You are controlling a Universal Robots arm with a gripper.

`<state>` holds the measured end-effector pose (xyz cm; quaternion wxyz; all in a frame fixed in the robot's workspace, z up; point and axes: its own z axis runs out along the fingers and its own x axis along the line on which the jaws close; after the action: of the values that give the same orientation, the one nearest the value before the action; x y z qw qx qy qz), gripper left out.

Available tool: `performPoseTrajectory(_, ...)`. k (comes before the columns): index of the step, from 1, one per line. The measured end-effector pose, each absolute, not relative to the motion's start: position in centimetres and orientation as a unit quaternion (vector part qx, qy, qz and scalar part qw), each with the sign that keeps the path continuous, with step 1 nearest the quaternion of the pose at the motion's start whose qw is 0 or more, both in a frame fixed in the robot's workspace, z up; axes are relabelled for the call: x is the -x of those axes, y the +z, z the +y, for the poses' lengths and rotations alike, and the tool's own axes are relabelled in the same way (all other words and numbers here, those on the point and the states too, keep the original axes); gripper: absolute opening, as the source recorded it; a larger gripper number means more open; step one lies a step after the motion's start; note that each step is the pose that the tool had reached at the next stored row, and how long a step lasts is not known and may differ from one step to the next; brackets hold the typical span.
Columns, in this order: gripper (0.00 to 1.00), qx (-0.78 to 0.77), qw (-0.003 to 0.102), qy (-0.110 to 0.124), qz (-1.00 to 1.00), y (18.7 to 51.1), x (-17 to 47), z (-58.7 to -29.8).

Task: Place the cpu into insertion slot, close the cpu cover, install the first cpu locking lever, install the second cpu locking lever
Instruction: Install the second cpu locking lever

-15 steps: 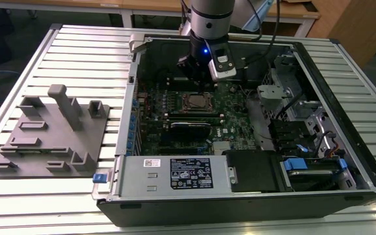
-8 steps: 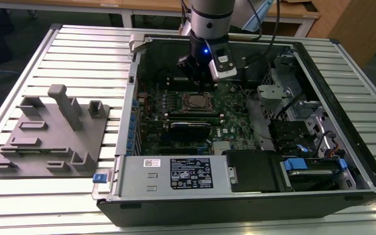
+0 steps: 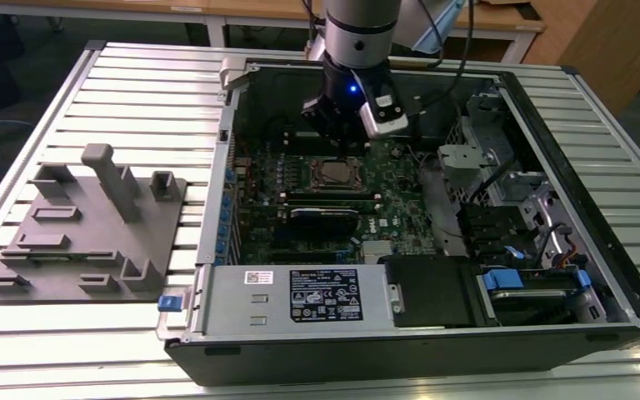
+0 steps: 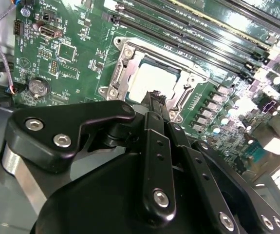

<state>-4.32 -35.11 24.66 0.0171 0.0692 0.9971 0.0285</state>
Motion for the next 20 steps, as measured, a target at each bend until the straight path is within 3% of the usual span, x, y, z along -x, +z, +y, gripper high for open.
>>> performPoseTrajectory(20,0.11,-0.067,0.017,0.028,0.997,24.6,4.5,-38.0)
